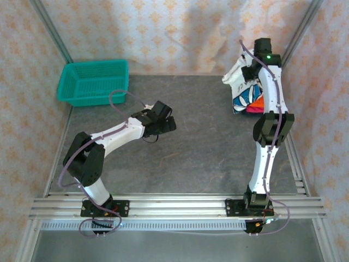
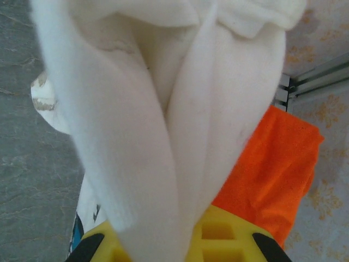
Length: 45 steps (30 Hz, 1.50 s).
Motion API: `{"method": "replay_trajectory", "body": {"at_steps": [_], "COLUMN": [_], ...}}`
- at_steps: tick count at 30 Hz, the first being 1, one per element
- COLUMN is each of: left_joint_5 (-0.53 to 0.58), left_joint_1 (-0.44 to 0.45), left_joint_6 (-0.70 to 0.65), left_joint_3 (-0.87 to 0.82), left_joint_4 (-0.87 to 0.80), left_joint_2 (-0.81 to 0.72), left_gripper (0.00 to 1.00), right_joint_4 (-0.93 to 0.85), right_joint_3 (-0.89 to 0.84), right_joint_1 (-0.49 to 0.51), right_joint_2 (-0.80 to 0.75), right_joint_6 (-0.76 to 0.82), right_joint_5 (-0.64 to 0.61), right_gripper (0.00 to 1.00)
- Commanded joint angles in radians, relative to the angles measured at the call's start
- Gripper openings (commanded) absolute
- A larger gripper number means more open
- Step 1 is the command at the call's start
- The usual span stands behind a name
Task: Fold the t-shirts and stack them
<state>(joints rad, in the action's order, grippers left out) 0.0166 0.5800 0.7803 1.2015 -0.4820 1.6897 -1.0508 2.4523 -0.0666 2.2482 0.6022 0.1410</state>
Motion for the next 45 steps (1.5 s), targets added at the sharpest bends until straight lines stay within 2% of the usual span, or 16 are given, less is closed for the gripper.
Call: {"method": "replay_trajectory", "body": {"at_steps": [1, 6, 10, 18, 21, 24, 30, 33, 37, 43, 45], "left_joint_5": [0.041, 0.048, 0.032, 0.034, 0.034, 0.032, 0.032, 0.036, 0.036, 0.019, 0.009], "left_joint_1": [-0.004, -0.004, -0.004, -0.001, -0.001, -0.002, -0.002, -0.002, -0.003, -0.002, -0.001], "left_joint_6": [-0.001, 0.01, 0.013, 0.009, 0.004, -0.002, -0.009, -0.013, -0.016, -0.021, -0.02], "left_joint_3": [0.012, 0.004, 0.016, 0.032, 0.026, 0.02, 0.017, 0.012, 0.006, 0.002, 0.005], "left_joint_4": [-0.029, -0.025, -0.023, -0.021, -0.02, -0.014, -0.007, -0.007, -0.009, -0.003, 0.003], "left_joint_2": [-0.042, -0.047, -0.024, -0.019, -0.018, -0.018, -0.022, -0.025, -0.031, -0.024, -0.019], "left_gripper": [0.99, 0.99, 0.99, 0.99, 0.99, 0.99, 0.99, 0.99, 0.99, 0.99, 0.99], "right_joint_4": [-0.002, 0.027, 0.01, -0.038, -0.044, 0.018, 0.091, 0.21, 0.346, 0.485, 0.506], "right_joint_3": [0.064, 0.027, -0.024, -0.094, -0.133, -0.218, -0.333, -0.43, -0.662, -0.957, -1.004], "right_joint_1": [-0.059, -0.122, -0.122, -0.01, 0.031, 0.067, 0.174, 0.188, 0.185, 0.138, 0.117], "right_joint_2": [0.022, 0.033, 0.012, -0.058, -0.105, -0.176, -0.269, -0.323, -0.382, -0.375, -0.352], "right_joint_6": [0.027, 0.016, -0.002, 0.003, -0.033, -0.089, -0.152, -0.26, -0.346, -0.425, -0.42], "right_joint_5": [0.064, 0.085, 0.188, 0.246, 0.333, 0.433, 0.537, 0.616, 0.571, 0.493, 0.496], "right_gripper": [0.0, 0.0, 0.0, 0.0, 0.0, 0.0, 0.0, 0.0, 0.0, 0.0, 0.0]}}
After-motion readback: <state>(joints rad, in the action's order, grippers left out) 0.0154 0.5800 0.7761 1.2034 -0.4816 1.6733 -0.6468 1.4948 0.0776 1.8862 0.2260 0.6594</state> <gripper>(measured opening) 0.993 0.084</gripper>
